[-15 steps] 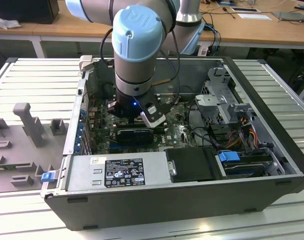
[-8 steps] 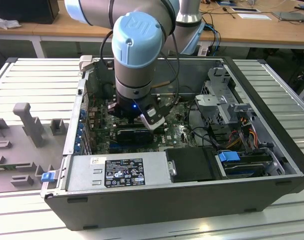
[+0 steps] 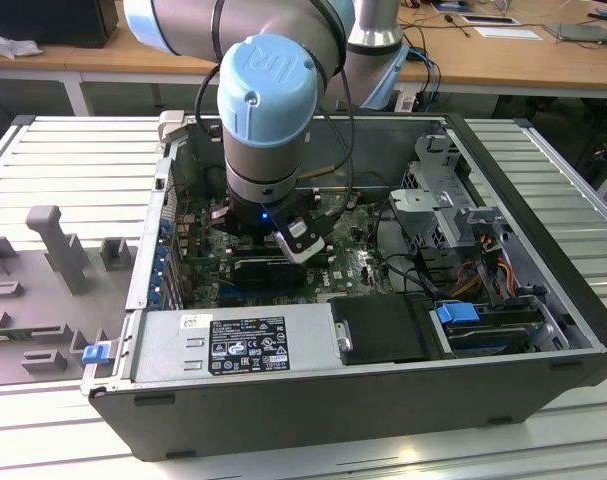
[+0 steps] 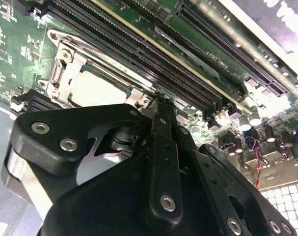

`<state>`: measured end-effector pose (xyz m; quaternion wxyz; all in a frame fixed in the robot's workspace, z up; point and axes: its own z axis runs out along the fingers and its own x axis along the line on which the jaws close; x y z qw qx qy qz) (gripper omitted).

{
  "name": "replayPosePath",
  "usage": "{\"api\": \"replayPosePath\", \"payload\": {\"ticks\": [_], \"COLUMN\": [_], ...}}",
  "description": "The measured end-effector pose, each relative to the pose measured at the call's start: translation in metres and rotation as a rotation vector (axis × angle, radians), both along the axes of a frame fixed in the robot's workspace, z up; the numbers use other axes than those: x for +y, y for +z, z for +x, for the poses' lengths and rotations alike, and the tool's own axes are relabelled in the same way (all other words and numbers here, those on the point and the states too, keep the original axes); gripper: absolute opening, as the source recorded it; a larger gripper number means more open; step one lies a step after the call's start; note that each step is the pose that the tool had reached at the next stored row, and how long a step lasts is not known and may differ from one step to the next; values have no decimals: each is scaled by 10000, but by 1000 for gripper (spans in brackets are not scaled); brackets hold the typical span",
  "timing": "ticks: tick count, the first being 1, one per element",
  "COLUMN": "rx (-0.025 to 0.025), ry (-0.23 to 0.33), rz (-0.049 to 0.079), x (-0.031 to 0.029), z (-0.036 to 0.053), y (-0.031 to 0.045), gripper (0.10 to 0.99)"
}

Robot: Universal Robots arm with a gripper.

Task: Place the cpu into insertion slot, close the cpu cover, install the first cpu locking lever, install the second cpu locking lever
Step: 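Install the second cpu locking lever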

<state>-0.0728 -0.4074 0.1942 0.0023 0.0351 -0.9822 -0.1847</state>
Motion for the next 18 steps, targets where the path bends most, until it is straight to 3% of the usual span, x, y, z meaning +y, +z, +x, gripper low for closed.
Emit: {"api": "replayPosePath", "payload": {"ticks": [4, 7, 12, 18], "rx": [2, 2, 5, 7], "ry": [0, 0, 0, -1], "rz": [158, 164, 161, 160], "x": [0, 0, 0, 0], "z": [-2, -2, -2, -2], "y": [-16, -13, 79, 91], "gripper": [106, 106, 106, 106]}}
